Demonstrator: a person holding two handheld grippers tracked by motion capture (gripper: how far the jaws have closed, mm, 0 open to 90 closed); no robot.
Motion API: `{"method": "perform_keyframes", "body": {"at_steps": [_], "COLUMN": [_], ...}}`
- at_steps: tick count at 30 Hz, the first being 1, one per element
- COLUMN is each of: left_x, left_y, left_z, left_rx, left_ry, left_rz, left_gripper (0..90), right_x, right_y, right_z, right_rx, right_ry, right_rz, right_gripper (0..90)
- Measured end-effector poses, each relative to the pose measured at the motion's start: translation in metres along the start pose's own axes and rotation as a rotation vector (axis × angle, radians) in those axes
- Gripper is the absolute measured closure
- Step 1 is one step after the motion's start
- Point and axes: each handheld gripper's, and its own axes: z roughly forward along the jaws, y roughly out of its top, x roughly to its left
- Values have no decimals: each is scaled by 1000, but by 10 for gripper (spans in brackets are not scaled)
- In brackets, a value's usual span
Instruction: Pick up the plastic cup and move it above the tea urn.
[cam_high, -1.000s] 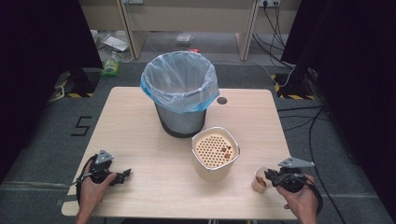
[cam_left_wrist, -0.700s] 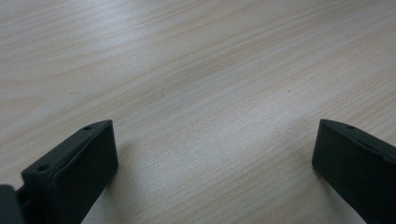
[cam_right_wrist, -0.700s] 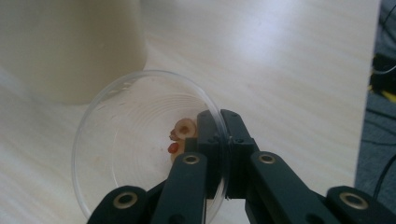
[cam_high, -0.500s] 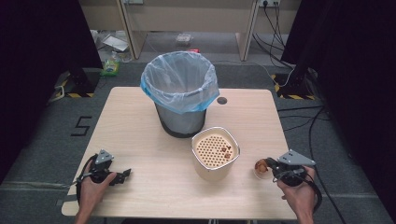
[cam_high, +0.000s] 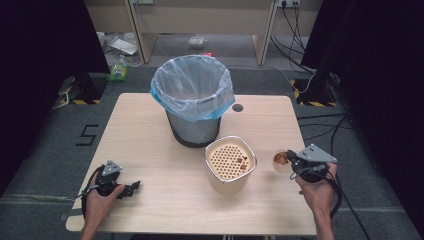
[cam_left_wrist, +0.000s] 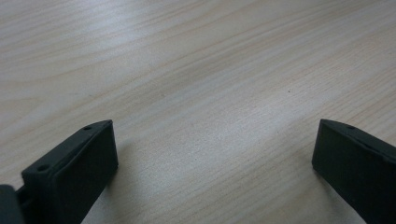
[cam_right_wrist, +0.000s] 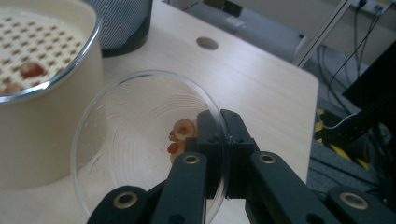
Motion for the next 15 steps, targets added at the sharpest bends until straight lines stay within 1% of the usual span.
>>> {"method": "perform_keyframes", "body": {"at_steps": [2, 4, 8, 10, 13, 15], "left_x": [0, 0, 0, 0, 0, 0], "left_y": [0, 0, 0, 0, 0, 0], "left_z": [0, 0, 0, 0, 0, 0], "left_rx": [0, 0, 0, 0, 0, 0], "left_ry": [0, 0, 0, 0, 0, 0], "left_rz": [0, 0, -2, -2, -2, -2], "left_gripper": [0, 0, 0, 0, 0, 0], "right_x": [-1, -2, -3, -3, -1, 2], "right_y": [8, 15, 30, 36, 46, 50], "right_z": [2, 5, 8, 9, 11, 13], "right_rx": [-24, -35, -81, -95, -116, -132], "right_ry": [-10, -17, -48, -51, -66, -65], "right_rz": [-11, -15, -35, -44, -63, -70], "right_gripper": [880, 880, 881, 881, 880, 881]}}
